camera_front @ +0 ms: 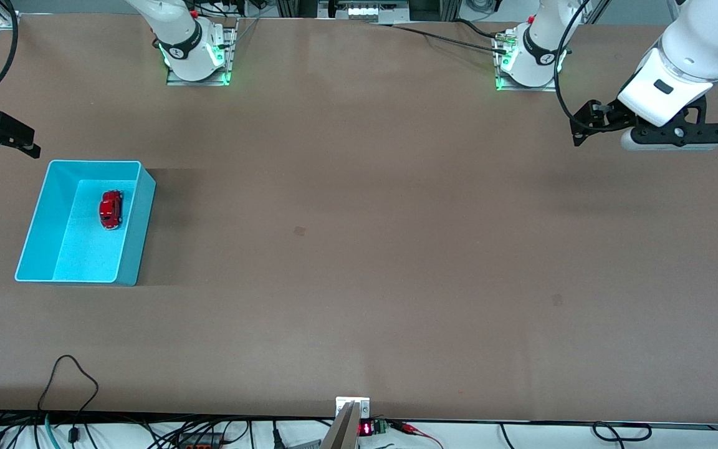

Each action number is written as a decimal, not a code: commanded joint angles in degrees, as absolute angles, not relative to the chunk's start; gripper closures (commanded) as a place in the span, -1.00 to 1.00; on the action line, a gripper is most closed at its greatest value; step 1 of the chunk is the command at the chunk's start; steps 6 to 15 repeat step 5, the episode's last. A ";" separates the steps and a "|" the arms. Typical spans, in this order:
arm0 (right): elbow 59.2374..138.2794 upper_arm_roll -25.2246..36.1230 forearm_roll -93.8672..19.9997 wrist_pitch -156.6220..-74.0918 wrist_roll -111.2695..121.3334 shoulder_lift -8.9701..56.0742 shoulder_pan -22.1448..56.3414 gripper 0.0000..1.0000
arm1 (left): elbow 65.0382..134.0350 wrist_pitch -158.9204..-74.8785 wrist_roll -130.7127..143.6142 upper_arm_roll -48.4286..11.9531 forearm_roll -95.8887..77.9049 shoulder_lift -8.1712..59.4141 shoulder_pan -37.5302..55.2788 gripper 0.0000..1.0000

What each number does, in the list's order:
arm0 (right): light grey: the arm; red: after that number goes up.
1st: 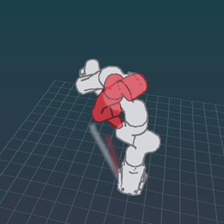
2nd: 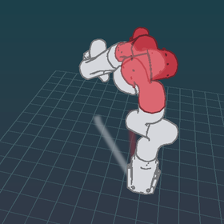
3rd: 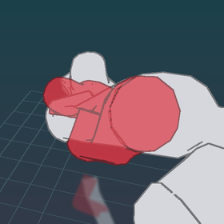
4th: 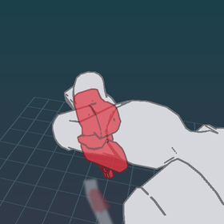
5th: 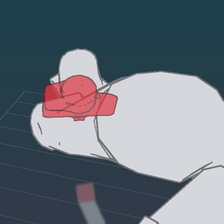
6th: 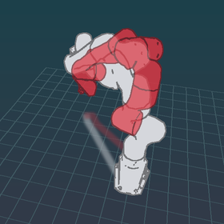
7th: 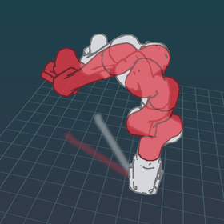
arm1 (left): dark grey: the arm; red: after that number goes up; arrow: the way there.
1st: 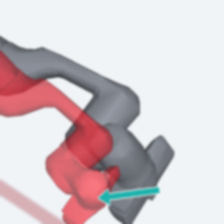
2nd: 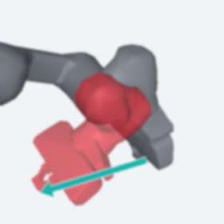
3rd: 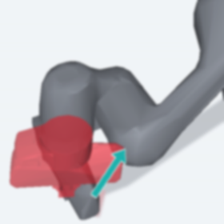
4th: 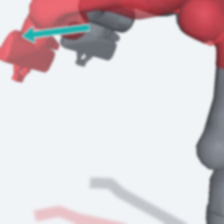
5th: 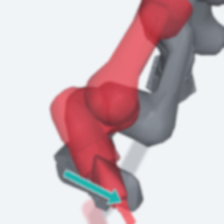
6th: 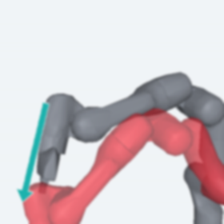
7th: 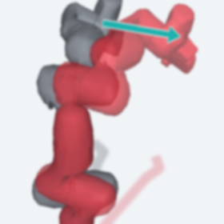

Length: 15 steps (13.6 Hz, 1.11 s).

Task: Wind red beetle toy and store in blue box

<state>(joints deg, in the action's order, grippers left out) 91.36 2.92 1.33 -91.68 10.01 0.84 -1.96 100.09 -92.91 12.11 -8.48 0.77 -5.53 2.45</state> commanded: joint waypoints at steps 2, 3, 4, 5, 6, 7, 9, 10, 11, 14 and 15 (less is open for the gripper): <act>90.44 2.72 0.61 -91.05 9.67 0.97 -2.37 -1.00 | 98.44 -91.41 12.39 -9.58 -0.26 -5.01 2.72 -1.00; 90.44 2.81 0.62 -91.14 9.84 1.05 -2.46 -1.00 | 98.44 -91.41 12.39 -9.67 -0.26 -5.01 2.72 -1.00; 90.44 2.81 0.79 -91.14 9.84 1.05 -2.46 -1.00 | 98.44 -91.41 12.39 -9.75 -0.26 -5.01 2.72 -1.00; 90.44 2.81 0.79 -91.14 9.76 1.05 -2.37 -1.00 | 98.44 -91.41 12.48 -9.76 -0.26 -5.01 2.72 -1.00; 90.44 2.81 0.79 -91.14 9.76 1.05 -2.37 -1.00 | 98.44 -91.41 12.48 -9.76 -0.26 -5.01 2.72 -1.00; 90.44 2.81 0.79 -91.14 9.76 1.05 -2.37 -1.00 | 98.44 -91.41 12.48 -9.76 -0.26 -5.01 2.72 -1.00; 90.44 2.81 0.79 -91.14 9.76 1.05 -2.37 -1.00 | 98.44 -91.41 12.48 -9.76 -0.26 -5.01 2.72 -1.00; 90.44 2.81 0.79 -91.14 9.76 1.05 -2.37 -1.00 | 98.44 -91.41 12.48 -9.76 -0.26 -5.01 2.72 -1.00; 90.44 2.81 0.79 -91.14 9.76 1.05 -2.37 -1.00 | 98.44 -91.41 12.48 -9.76 -0.26 -5.01 2.72 -1.00; 90.44 2.81 0.79 -91.14 9.76 1.05 -2.37 -1.00 | 98.44 -91.41 12.48 -9.76 -0.26 -5.01 2.72 -1.00; 90.44 2.81 0.79 -91.14 9.76 1.05 -2.37 -1.00 | 98.44 -91.41 12.48 -9.76 -0.26 -5.01 2.72 -1.00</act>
